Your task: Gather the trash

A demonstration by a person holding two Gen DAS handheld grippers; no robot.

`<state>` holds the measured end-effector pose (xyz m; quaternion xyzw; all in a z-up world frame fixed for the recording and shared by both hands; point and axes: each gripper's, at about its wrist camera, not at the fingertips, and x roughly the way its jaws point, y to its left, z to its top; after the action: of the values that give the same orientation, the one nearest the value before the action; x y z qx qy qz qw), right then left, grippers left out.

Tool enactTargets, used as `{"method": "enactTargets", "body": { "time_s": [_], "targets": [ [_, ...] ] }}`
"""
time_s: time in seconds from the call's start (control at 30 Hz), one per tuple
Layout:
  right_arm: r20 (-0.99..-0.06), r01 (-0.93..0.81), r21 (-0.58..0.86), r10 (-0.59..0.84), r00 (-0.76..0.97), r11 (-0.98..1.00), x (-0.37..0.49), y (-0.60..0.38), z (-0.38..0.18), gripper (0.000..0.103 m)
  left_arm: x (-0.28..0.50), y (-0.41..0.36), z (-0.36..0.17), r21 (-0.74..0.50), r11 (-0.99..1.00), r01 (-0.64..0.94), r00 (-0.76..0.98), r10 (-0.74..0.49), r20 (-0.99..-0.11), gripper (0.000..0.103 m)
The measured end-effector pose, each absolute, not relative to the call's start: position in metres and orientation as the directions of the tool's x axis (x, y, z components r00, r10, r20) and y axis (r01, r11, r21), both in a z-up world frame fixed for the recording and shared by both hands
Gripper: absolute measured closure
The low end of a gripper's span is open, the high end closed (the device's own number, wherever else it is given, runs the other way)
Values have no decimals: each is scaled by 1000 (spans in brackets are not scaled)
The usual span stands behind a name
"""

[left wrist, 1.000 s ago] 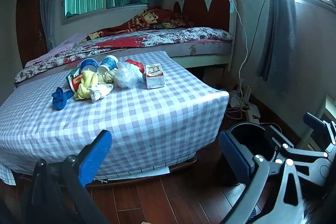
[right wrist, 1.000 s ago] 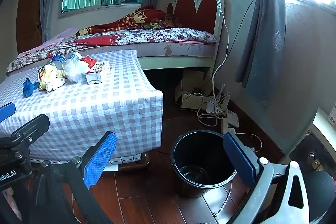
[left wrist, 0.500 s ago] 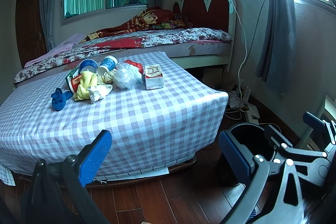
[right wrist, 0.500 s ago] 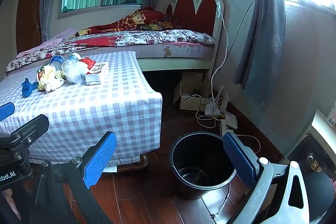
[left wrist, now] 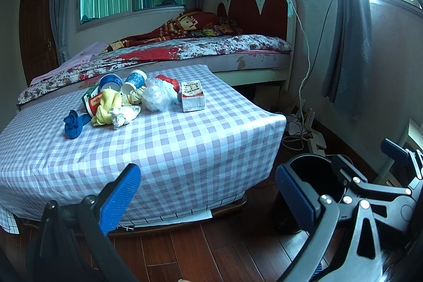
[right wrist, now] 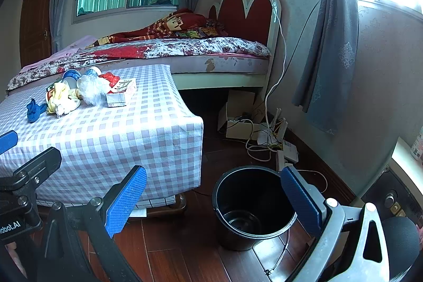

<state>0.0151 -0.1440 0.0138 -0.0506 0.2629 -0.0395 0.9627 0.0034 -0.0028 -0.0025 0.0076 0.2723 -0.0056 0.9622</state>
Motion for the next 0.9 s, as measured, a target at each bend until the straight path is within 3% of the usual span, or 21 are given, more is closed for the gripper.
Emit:
{"method": "enactTargets", "body": {
  "time_s": [0.9],
  "targets": [
    [-487,54,-118,-105,867,992,14,-143,16,1,-4,-1,1,7,1000,8,851,-3,-524,1]
  ]
}}
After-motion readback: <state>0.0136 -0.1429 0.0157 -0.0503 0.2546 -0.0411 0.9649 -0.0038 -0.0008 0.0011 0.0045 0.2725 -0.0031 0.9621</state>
